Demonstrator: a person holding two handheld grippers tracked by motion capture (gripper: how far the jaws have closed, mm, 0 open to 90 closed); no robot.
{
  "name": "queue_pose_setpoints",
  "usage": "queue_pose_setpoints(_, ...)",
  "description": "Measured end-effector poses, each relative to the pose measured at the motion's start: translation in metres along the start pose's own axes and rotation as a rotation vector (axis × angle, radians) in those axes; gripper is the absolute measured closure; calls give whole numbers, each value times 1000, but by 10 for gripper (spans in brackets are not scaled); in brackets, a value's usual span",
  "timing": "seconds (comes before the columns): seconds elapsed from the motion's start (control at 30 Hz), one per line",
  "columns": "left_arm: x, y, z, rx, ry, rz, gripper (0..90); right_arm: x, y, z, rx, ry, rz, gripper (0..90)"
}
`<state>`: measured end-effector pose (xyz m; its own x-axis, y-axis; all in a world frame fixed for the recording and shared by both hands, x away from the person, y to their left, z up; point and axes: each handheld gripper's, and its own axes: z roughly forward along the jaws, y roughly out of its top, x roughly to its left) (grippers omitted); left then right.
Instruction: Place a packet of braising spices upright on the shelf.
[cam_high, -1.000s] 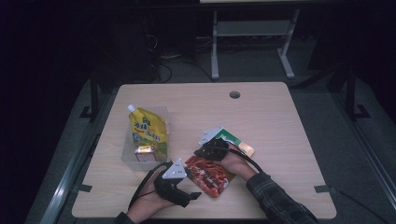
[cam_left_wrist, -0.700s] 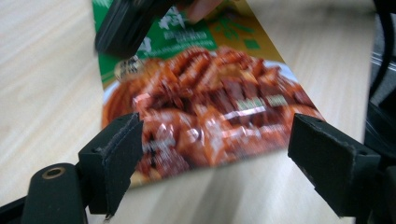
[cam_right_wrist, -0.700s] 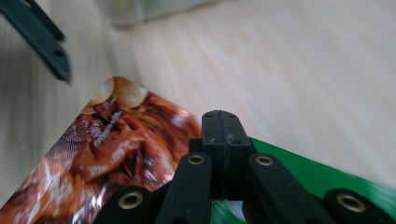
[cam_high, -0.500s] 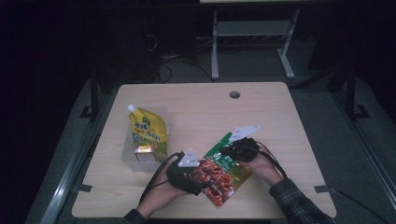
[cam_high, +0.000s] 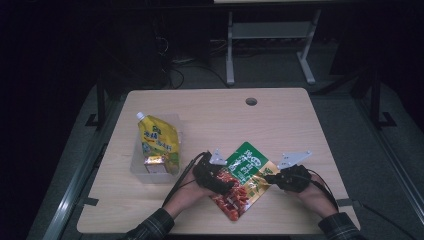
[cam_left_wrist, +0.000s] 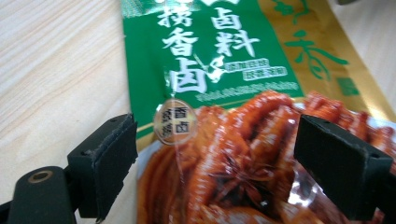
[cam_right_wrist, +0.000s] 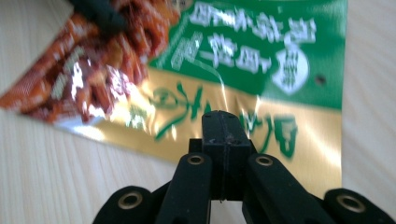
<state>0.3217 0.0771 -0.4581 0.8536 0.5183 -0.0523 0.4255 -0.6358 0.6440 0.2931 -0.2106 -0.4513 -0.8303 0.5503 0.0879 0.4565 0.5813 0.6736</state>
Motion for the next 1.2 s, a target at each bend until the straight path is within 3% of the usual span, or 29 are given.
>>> queue_pose_setpoints(0.07,3,0,3,8,5,-10,126,-1,-5,-2,11,-3,12,900)
queue_pose_setpoints(0.2,8,-1,7,19,-28,-41,129,-4,-12,-2,33,-16,21,900)
queue_pose_setpoints(0.47,7,1,6,33,-50,-3,200,-8,-14,2,59,-15,25,900)
queue_pose_setpoints(0.5,6,1,6,21,-50,-15,226,-8,-14,2,59,-15,24,900)
queue_pose_setpoints(0.6,5,2,5,25,-51,11,330,-7,-14,3,54,-9,22,900)
queue_pose_setpoints(0.63,5,2,5,25,-51,11,414,-7,-14,3,54,-9,22,900)
queue_pose_setpoints(0.67,4,2,5,28,-54,19,414,-6,-13,4,52,-5,29,900)
queue_pose_setpoints(0.8,3,5,5,37,-41,37,560,-5,-12,5,53,-4,26,900)
queue_pose_setpoints(0.97,1,7,6,38,-33,37,792,-5,-12,5,53,-4,24,900)
queue_pose_setpoints(1.07,1,7,5,29,-25,38,861,-5,-12,5,52,-2,23,900)
queue_pose_setpoints(1.2,0,6,3,1,-17,35,890,-5,-12,5,52,-3,22,900)
